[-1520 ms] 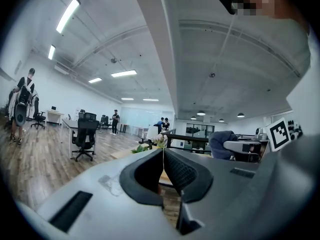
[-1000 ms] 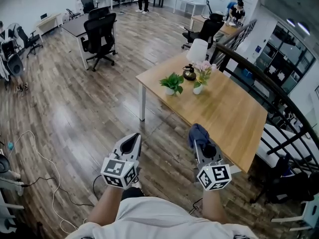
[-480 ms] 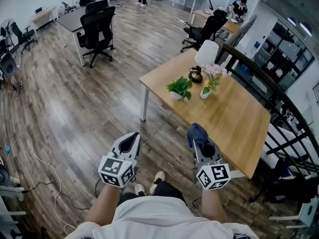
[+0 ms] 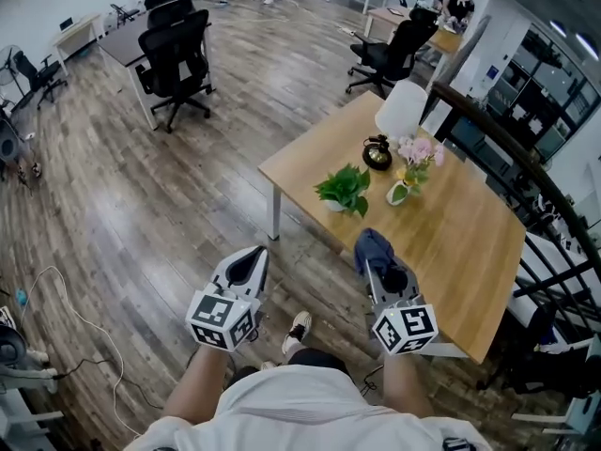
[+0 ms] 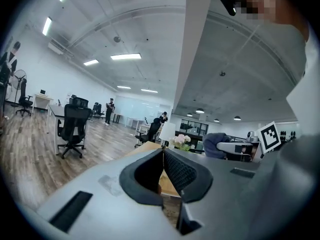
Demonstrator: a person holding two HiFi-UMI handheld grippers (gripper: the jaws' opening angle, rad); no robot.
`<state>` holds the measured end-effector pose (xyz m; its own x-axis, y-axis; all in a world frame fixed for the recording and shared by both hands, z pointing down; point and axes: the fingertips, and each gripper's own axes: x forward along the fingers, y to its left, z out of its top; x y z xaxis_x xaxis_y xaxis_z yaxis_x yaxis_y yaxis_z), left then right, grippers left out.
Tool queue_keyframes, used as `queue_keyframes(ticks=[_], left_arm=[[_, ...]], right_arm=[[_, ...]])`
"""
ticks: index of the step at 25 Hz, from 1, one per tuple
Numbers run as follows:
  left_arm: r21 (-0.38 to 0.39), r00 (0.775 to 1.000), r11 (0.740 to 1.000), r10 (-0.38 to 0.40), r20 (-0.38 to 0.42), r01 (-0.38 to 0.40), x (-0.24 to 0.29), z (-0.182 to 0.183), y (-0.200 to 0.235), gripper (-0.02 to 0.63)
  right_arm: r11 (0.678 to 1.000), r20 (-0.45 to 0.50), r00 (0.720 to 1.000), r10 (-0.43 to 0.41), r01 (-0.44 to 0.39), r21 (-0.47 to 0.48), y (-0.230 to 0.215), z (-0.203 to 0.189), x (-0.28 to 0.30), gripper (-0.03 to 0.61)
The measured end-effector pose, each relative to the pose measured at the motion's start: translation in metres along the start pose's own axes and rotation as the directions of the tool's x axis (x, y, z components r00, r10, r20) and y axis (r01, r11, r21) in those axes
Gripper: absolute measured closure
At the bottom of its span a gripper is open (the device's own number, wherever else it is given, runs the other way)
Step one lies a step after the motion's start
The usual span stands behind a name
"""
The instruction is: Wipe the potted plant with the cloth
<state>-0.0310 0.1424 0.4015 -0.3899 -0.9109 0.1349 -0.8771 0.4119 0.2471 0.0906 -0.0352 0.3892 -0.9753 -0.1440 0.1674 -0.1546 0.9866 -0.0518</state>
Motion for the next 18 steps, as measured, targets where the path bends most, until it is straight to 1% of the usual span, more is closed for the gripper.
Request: queue_keyframes(ticks=[5, 10, 13, 16, 18], left_arm=[[0.012, 0.999, 0.999, -0.03, -0.017, 0.03, 0.082, 0.019, 0.019, 0.597], [0.034, 0.997, 0.997, -0.064, -0.04, 0.065, 0.145, 0.035, 0.018, 0.597], [0.028, 0.995, 0.996, -0.081, -0.054, 0.082, 0.177, 0.036, 0.025, 0.597], [0.01, 0.993, 0.996, -0.09, -0.072, 0.091, 0.21, 0.034, 0.037, 0.597], [0.011, 0.989, 0.992, -0.122, -0.082, 0.123, 0.236, 0.035, 0.038, 0.597]], right_arm=[[0.999, -0.002, 1.0, -0.023, 0.023, 0.033, -0.055, 0.005, 0.057, 0.419], [0.996, 0.014, 0.998, -0.057, 0.056, 0.072, -0.112, 0.012, 0.092, 0.419], [0.995, 0.016, 0.997, -0.077, 0.076, 0.072, -0.14, 0.015, 0.112, 0.42], [0.994, 0.015, 0.996, -0.087, 0.085, 0.075, -0.16, 0.014, 0.13, 0.419], [0.99, 0.008, 0.993, -0.115, 0.114, 0.078, -0.175, 0.011, 0.135, 0.419]])
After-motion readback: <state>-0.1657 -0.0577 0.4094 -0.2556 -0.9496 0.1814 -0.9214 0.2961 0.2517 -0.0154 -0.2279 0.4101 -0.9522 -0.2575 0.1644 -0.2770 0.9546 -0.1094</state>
